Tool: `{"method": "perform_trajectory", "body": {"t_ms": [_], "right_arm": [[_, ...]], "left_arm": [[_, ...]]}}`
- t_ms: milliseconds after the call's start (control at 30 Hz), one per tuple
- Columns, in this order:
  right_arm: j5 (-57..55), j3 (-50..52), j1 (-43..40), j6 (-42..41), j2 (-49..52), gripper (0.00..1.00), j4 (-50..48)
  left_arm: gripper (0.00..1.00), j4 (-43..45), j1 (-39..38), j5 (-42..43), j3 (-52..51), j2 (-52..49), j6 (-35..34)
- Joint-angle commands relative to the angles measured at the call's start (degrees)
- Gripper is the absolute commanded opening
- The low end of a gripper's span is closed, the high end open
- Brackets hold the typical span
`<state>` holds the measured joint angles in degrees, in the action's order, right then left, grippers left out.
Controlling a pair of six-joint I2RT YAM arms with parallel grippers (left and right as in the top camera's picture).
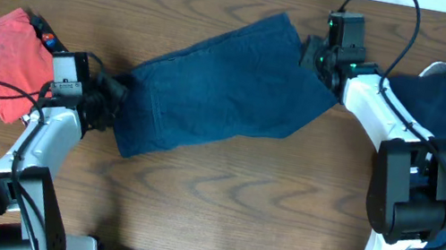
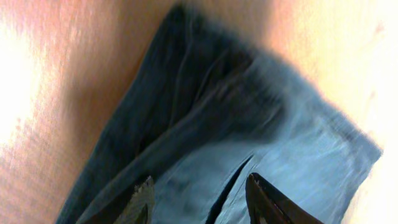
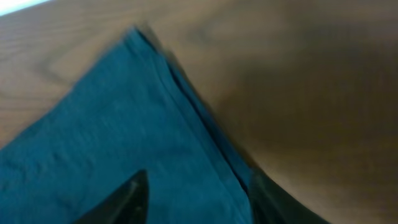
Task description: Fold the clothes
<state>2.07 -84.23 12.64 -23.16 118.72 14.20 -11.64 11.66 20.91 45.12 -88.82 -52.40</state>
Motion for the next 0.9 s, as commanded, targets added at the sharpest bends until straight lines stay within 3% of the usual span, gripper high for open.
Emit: {"method": "perform_trajectory", "body": {"t_ms": [0, 200, 367, 567, 867], "right_arm": [[5.18, -0.42, 0.13, 4.13, 1.27, 0.43, 2.19], [6.71, -0.42, 1.38, 9.09, 4.13, 0.47, 10.08], [6.73, -0.42, 1.01, 9.09, 6.14, 0.57, 15.39], [4.76, -0.42, 0.44, 9.07, 6.51, 0.54, 20.92], [3.72, -0.44, -2.43, 7.74, 1.84, 0.57, 27.28]], "left_arm": [[0.51, -2.95, -0.83, 2.89, 0.46, 0.11, 1.81], [0.79, -4.70, -3.50, 1.38, -1.11, 0.07, 9.42], [0.80, -6.32, -4.04, -4.33, -1.90, 0.07, 12.52], [0.81, -6.36, -3.98, -4.92, -1.88, 0.11, 16.85], [0.99, -9.25, -3.98, -4.52, -1.90, 0.61, 30.18]]}}
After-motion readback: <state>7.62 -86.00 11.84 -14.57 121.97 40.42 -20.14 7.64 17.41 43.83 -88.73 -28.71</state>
